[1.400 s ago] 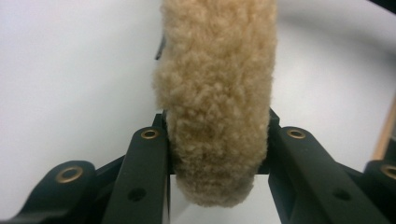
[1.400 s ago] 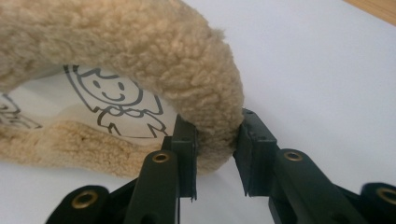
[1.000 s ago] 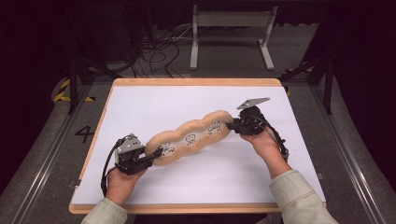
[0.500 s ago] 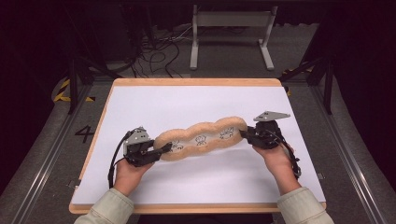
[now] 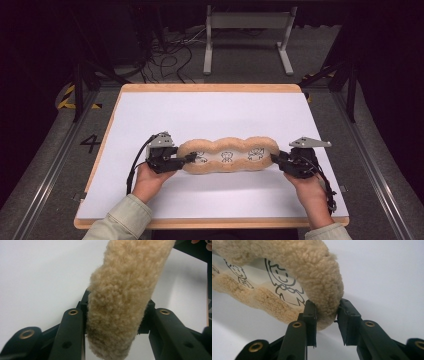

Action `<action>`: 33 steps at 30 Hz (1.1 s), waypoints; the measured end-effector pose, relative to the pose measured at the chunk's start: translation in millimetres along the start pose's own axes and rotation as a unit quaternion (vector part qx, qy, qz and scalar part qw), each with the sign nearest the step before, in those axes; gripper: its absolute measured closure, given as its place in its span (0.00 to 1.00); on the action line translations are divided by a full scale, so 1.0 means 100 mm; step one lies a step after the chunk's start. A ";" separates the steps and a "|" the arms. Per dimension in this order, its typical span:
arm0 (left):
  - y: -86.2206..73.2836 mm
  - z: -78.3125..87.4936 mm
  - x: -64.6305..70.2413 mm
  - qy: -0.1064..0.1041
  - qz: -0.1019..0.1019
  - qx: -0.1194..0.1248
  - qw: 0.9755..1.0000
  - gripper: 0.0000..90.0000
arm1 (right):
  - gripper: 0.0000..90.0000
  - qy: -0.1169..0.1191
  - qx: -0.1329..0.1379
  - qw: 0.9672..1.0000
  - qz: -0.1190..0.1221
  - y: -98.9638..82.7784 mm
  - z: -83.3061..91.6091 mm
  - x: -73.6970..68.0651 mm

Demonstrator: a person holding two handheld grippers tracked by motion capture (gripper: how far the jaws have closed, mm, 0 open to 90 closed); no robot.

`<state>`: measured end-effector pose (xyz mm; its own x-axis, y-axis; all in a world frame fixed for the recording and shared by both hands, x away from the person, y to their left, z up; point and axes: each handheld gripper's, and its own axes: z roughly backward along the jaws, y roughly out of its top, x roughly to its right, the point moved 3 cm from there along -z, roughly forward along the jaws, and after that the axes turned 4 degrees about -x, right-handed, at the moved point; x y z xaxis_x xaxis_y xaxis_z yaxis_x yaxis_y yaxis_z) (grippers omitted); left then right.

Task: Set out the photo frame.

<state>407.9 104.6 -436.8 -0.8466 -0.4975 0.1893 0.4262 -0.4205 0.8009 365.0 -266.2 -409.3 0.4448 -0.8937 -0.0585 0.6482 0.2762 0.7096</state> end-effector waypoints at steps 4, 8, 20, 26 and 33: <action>-0.01 -0.06 -0.02 -0.010 0.005 -0.010 1.000 0.67 | 0.78 0.006 -0.003 1.000 -0.008 -0.08 0.00 0.02; -0.04 -0.15 -0.06 -0.025 0.012 -0.026 0.999 0.66 | 0.77 0.005 -0.013 1.000 -0.007 -0.17 -0.01 0.03; -0.05 -0.17 -0.06 -0.018 0.018 -0.038 0.999 0.51 | 0.63 0.015 -0.007 1.000 0.008 -0.23 -0.02 0.04; -0.06 -0.06 -0.06 -0.023 0.025 -0.029 0.999 0.34 | 0.49 0.022 0.016 1.000 0.001 -0.23 0.08 0.11; -0.12 0.18 0.05 0.010 0.023 -0.006 1.000 0.33 | 0.43 0.038 0.041 0.998 0.020 -0.20 0.20 0.16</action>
<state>393.1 121.0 -435.8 -0.8195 -0.5314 0.2144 0.4685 -0.4058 0.7848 346.6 -293.2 -410.5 0.5159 -0.8529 -0.0799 0.5782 0.2778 0.7672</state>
